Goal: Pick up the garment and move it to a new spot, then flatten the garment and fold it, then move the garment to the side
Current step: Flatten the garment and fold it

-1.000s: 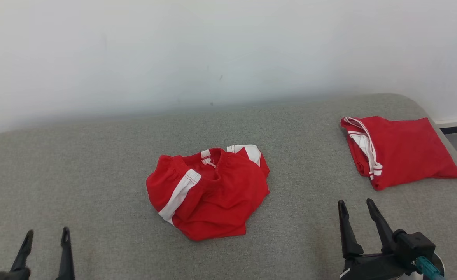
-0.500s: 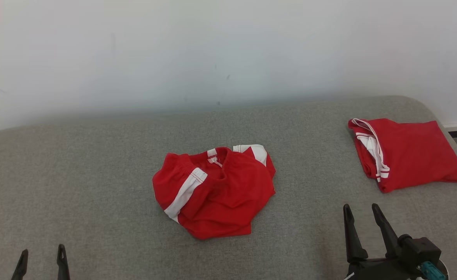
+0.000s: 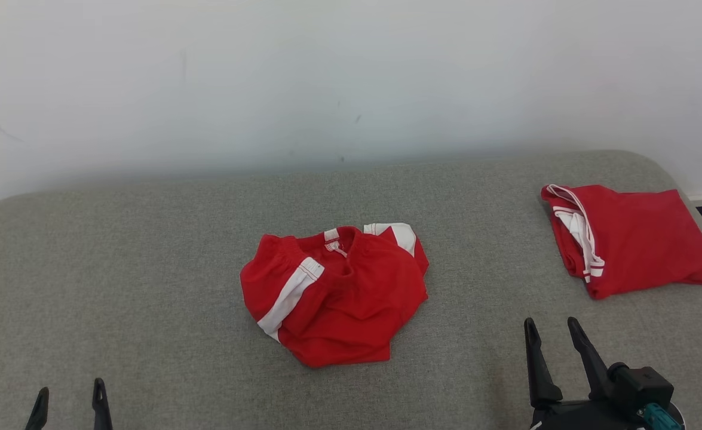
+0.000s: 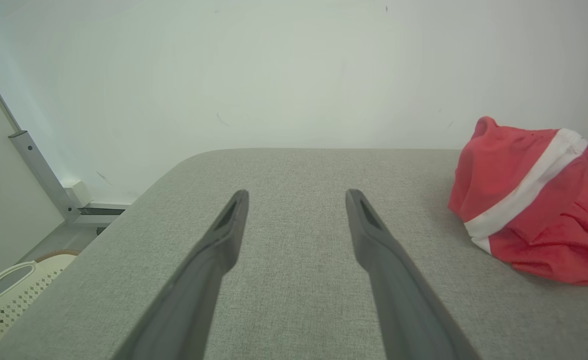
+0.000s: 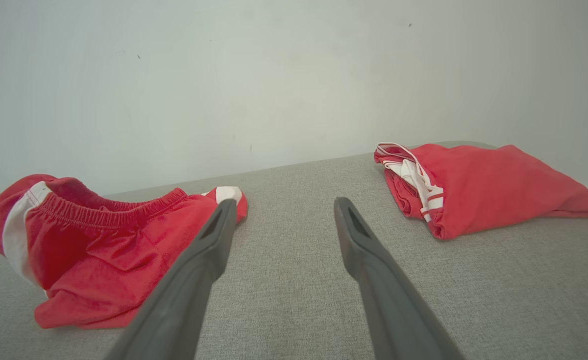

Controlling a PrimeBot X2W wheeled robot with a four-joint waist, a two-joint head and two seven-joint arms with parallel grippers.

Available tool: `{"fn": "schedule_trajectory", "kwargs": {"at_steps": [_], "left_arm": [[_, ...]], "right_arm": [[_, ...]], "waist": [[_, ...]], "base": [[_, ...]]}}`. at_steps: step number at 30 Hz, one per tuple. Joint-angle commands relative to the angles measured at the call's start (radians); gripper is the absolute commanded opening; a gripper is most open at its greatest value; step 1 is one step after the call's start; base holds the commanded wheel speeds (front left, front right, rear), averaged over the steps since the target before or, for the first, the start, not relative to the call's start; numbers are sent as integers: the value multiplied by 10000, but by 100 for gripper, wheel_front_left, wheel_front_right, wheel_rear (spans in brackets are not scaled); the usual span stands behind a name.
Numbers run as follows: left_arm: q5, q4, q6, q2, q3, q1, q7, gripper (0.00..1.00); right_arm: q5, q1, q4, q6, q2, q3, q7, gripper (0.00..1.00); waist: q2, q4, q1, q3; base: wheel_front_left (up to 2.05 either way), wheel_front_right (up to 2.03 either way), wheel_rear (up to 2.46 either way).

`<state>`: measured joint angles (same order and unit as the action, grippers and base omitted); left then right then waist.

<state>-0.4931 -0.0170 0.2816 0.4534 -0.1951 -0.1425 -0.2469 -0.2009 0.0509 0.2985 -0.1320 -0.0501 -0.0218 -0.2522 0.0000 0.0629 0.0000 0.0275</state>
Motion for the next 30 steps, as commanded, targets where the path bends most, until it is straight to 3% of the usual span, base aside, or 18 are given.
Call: {"fn": "schedule_trajectory", "kwargs": {"at_steps": [1,23,30], "left_arm": [[4,-37,-11,-16,23,18,-80,100],[-21,-96,-181,-110,-93,489,-73,100],[446,-87,-823,-351,-1137,2111,412,100]], "right_arm": [[-47,-107,-4,23,-4,-39,-25,100],[-13,-93,-24,21,-4,-50,8,100],[-142,91,16,23,-7,-298,-9,100]], "waist": [[0,8,0,11],[0,29,0,15],[0,227,0,-195]], "base": [[0,0,0],[0,0,0],[0,0,0]]}}
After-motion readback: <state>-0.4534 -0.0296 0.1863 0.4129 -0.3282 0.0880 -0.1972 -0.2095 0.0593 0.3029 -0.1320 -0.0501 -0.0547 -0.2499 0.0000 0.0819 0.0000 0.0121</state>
